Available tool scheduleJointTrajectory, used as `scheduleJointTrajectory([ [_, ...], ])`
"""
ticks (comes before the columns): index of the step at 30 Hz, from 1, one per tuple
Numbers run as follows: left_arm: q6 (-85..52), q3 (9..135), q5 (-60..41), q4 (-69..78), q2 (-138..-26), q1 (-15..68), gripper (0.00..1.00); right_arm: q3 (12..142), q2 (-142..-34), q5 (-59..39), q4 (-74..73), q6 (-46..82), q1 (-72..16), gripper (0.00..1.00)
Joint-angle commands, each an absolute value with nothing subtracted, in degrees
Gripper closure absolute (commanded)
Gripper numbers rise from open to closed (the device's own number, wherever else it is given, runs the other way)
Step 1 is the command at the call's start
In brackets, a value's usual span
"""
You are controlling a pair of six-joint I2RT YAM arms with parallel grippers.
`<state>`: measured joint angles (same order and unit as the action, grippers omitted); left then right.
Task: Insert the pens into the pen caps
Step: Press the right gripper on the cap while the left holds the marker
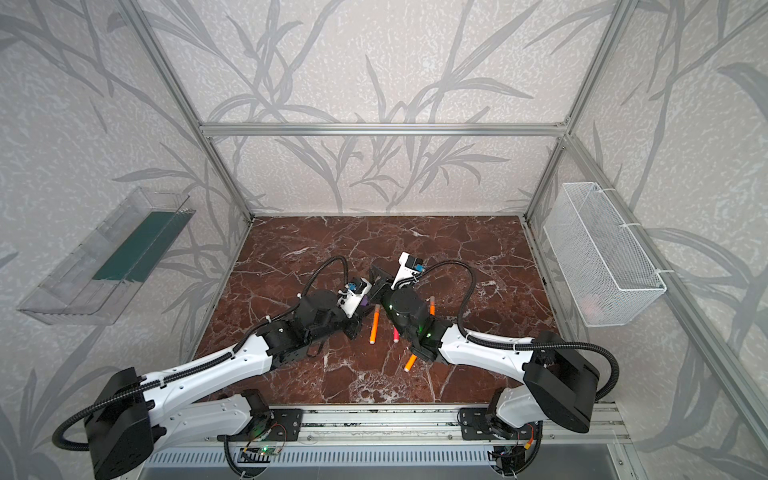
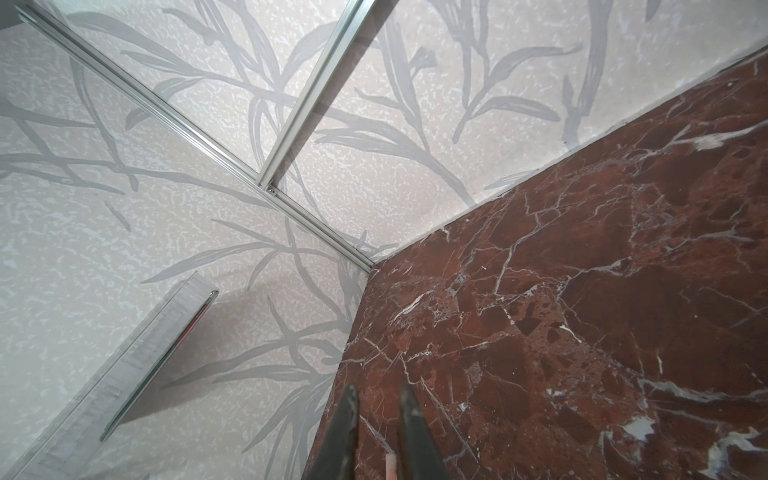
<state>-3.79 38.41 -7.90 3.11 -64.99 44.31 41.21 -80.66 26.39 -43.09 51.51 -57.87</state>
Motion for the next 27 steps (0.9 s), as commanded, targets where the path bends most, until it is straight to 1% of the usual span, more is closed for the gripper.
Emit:
scheduleJointTrajectory([
  [1,-18.24,45.11,-5.20,20.34,-64.12,31.86,1.00,33.35,-81.91,10.68,-46.62,48.58,-66.71,1.00],
  [3,-20.96,45.09,-13.24,21.07,-64.15,28.98,1.00,31.18,-83.67,9.34,-54.78,47.38,-66.71,1.00],
  [5,-22.41,44.93,-18.36,21.93,-64.09,27.48,1.00,31.65,-84.84,6.06,-56.85,47.00,-66.30,1.00],
  [7,-22.82,43.77,-18.31,23.06,-63.35,27.14,1.00,32.12,-84.92,4.95,-55.47,47.55,-66.29,1.00],
  [9,-21.80,43.43,-16.12,21.99,-62.48,27.11,1.00,32.60,-84.52,5.04,-52.77,48.45,-66.30,1.00],
  [12,-20.10,42.88,-12.98,20.75,-61.45,27.20,1.00,34.82,-83.06,6.31,-44.21,50.05,-66.42,1.00],
  [14,-19.15,42.26,-10.79,20.16,-60.59,27.24,1.00,37.16,-81.89,7.67,-35.99,51.26,-66.60,1.00],
  [16,-18.56,41.93,-9.84,19.43,-59.95,27.26,1.00,38.23,-80.97,8.75,-33.51,50.63,-66.56,1.00],
  [21,-17.06,39.59,-14.85,19.11,-58.95,28.40,1.00,38.52,-76.23,15.05,-30.81,46.05,-66.60,1.00],
  [22,-17.10,38.54,-15.62,19.42,-58.45,29.09,1.00,38.93,-75.00,16.29,-29.48,45.09,-66.47,0.98],
  [23,-17.21,37.34,-16.42,20.01,-57.84,29.92,1.00,39.15,-74.05,16.82,-28.87,43.88,-66.45,0.93],
  [25,-17.41,34.92,-17.70,21.26,-56.56,32.04,1.00,39.55,-72.90,17.39,-28.65,41.90,-66.43,0.87],
  [27,-17.19,32.59,-17.54,22.11,-54.90,34.98,1.00,40.31,-72.43,17.25,-28.36,40.76,-66.27,0.83],
])
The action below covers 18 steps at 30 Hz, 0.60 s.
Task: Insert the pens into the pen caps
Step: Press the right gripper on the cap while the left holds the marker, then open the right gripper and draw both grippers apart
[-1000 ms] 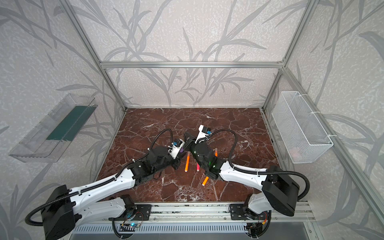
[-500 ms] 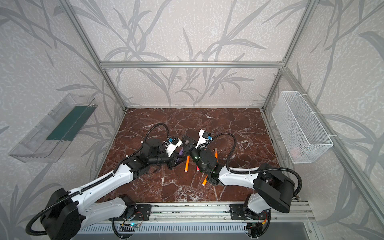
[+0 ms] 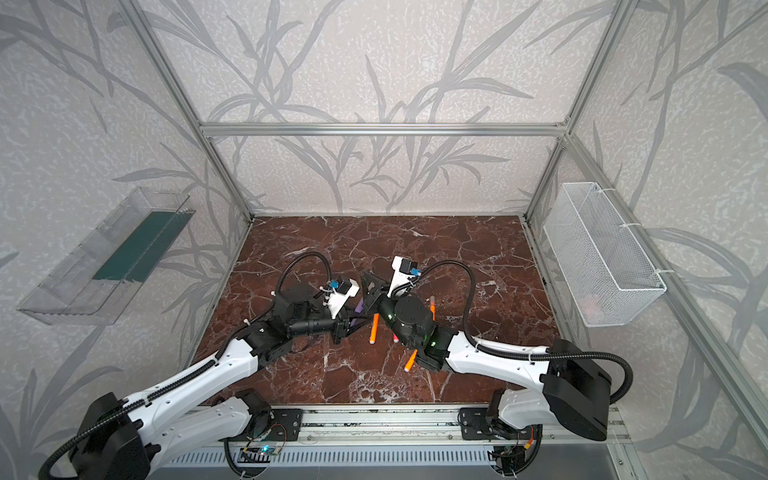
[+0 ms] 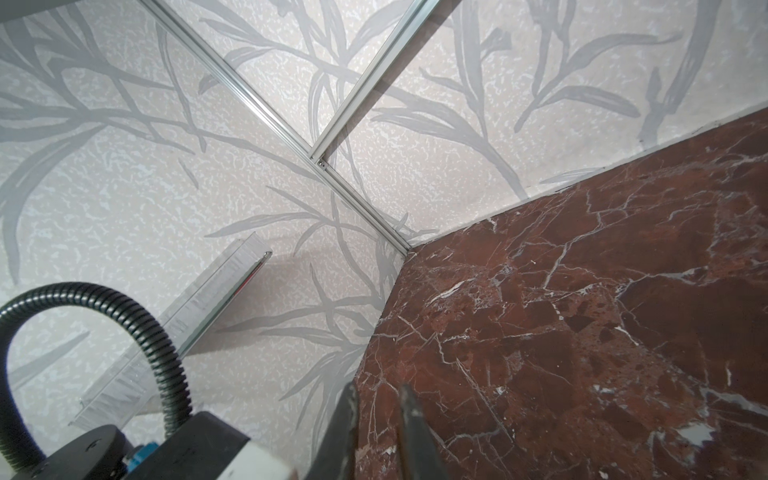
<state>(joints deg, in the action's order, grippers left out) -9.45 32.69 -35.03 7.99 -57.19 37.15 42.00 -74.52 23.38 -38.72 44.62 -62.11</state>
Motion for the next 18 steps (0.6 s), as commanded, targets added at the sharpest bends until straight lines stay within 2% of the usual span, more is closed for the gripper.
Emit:
scheduleJointTrajectory([
  [1,-17.35,31.53,-17.64,22.45,-53.91,36.68,1.00,40.72,-72.34,16.92,-28.05,40.42,-66.19,0.81],
  [5,-19.20,28.12,-17.33,24.70,-49.97,40.99,1.00,42.31,-72.86,14.62,-27.88,39.98,-66.10,0.76],
  [8,-20.45,26.52,-16.55,25.74,-48.56,42.31,1.00,42.55,-72.87,13.38,-28.08,39.99,-66.17,0.68],
  [13,-20.98,26.28,-18.22,26.50,-49.53,43.02,1.00,43.27,-73.71,13.28,-29.10,39.20,-66.16,0.66],
  [18,-21.27,25.50,-19.44,28.74,-50.30,44.19,1.00,45.41,-75.55,16.19,-28.05,37.48,-66.03,0.59],
])
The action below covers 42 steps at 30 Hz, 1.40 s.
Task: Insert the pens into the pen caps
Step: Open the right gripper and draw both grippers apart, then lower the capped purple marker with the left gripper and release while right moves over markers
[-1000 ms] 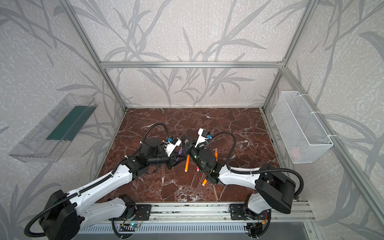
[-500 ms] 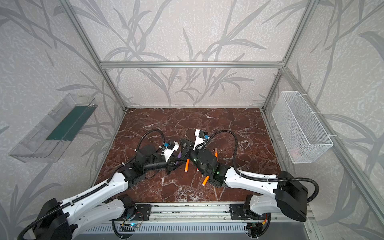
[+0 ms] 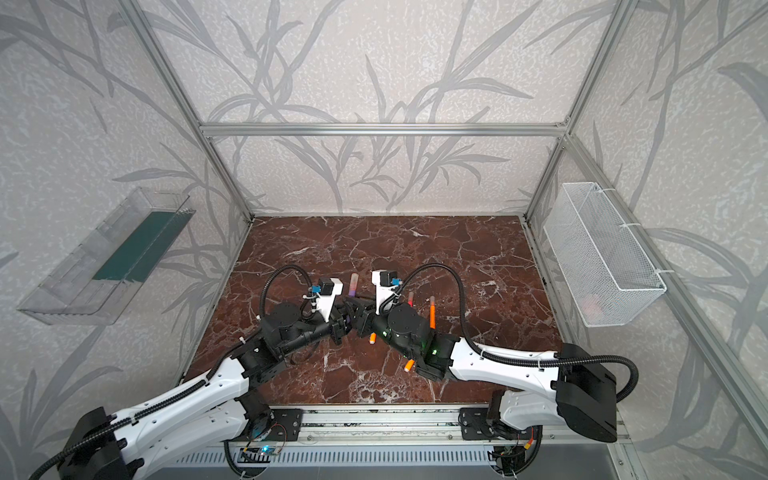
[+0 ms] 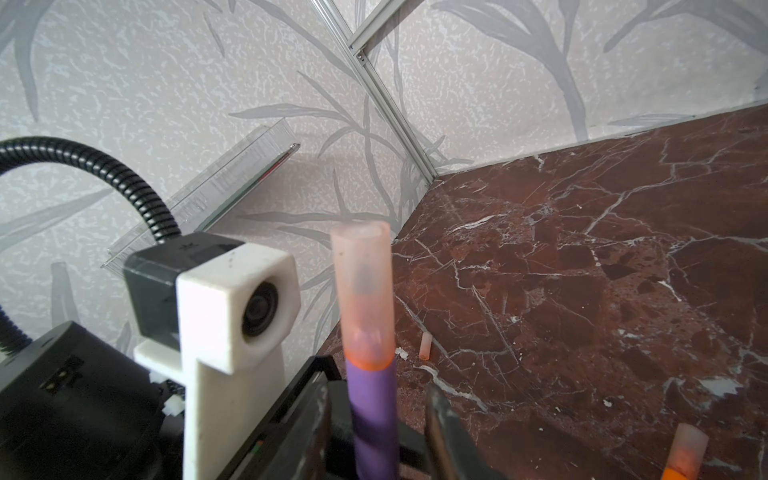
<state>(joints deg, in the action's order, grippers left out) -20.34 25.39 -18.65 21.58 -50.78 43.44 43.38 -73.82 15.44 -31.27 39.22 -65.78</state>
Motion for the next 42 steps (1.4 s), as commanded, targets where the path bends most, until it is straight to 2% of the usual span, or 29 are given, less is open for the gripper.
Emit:
scheduleJointTrajectory([
  [1,-21.22,25.40,-19.59,28.83,-50.21,44.40,1.00,45.99,-76.07,16.43,-27.60,37.45,-66.01,0.59],
  [4,-21.18,25.31,-20.38,28.78,-49.96,44.69,1.00,46.90,-77.53,16.37,-28.10,37.20,-65.94,0.60],
  [6,-21.12,25.25,-19.63,28.28,-49.85,44.78,1.00,47.35,-78.19,16.26,-27.96,37.03,-65.92,0.69],
  [9,-20.36,25.05,-16.98,25.87,-48.86,44.74,1.00,47.20,-78.35,17.77,-26.90,36.85,-65.89,0.88],
  [11,-19.67,25.18,-14.40,22.42,-47.82,44.74,0.96,46.79,-77.80,19.56,-25.59,35.54,-65.77,0.94],
  [16,-19.45,25.69,-6.28,11.94,-45.50,44.68,0.60,45.42,-75.21,21.39,-16.88,34.87,-61.98,0.96],
  [20,-21.67,26.43,4.53,2.98,-44.56,44.57,0.42,45.41,-74.31,21.38,-7.19,35.03,-58.21,0.96],
  [25,-24.61,27.77,16.34,-4.90,-44.32,44.22,0.39,46.23,-77.80,19.54,-0.77,35.79,-55.03,0.96],
  [32,-26.92,28.00,23.31,-9.97,-43.62,42.83,0.34,51.86,-88.89,16.53,7.74,39.18,-54.84,0.96],
  [38,-28.89,27.74,24.45,-12.13,-43.95,39.92,0.33,52.73,-93.83,15.41,9.48,41.06,-53.97,0.96],
  [42,-29.38,27.50,22.55,-12.13,-44.03,38.27,0.33,52.91,-95.36,14.48,8.97,41.47,-53.61,0.90],
])
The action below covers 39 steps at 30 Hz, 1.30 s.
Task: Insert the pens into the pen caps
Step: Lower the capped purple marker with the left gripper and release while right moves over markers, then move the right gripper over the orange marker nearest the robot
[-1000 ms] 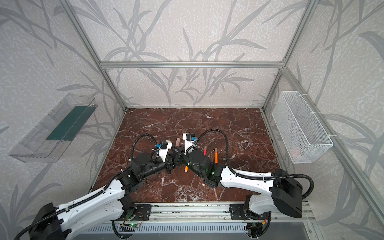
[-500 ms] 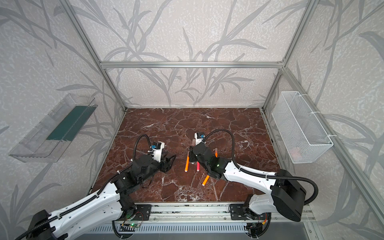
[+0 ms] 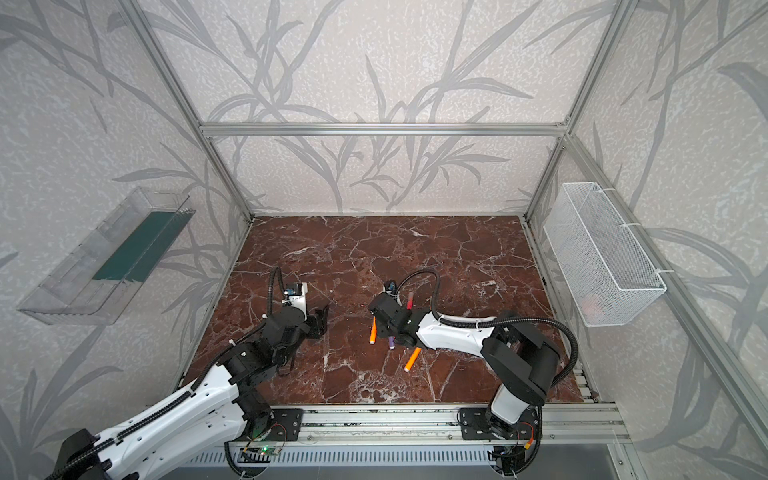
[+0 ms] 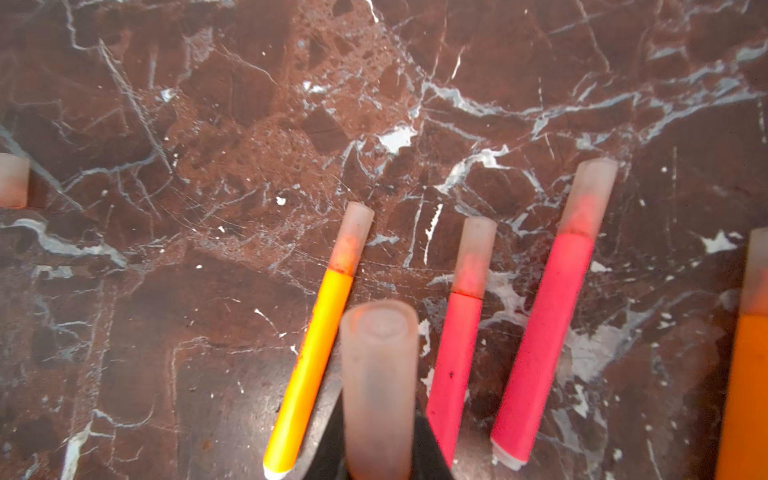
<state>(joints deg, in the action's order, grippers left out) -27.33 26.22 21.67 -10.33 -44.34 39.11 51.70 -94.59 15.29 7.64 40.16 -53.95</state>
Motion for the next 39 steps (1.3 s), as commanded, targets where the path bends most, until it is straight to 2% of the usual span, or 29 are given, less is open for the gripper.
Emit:
scheduleJointTrajectory([
  [1,-29.44,27.42,22.38,-12.12,-44.01,37.94,0.33,52.95,-95.72,14.34,8.79,41.72,-53.61,0.88],
  [10,-29.83,27.07,20.74,-11.12,-44.29,37.02,0.33,53.00,-97.51,13.32,7.04,43.17,-53.61,0.85],
  [15,-29.81,27.25,20.09,-11.12,-45.00,37.00,0.33,53.35,-99.76,13.71,7.02,43.43,-53.61,0.76],
  [24,-29.82,27.81,18.95,-12.70,-43.46,36.99,0.33,52.58,-98.14,15.35,7.41,43.56,-53.61,0.74],
  [30,-28.11,27.22,13.54,-10.57,-42.17,36.98,0.33,49.68,-88.70,18.35,9.46,43.59,-53.61,0.63],
  [39,-25.60,26.37,1.40,-0.42,-46.78,37.84,0.34,40.21,-73.43,20.44,13.02,47.14,-53.94,0.61],
])
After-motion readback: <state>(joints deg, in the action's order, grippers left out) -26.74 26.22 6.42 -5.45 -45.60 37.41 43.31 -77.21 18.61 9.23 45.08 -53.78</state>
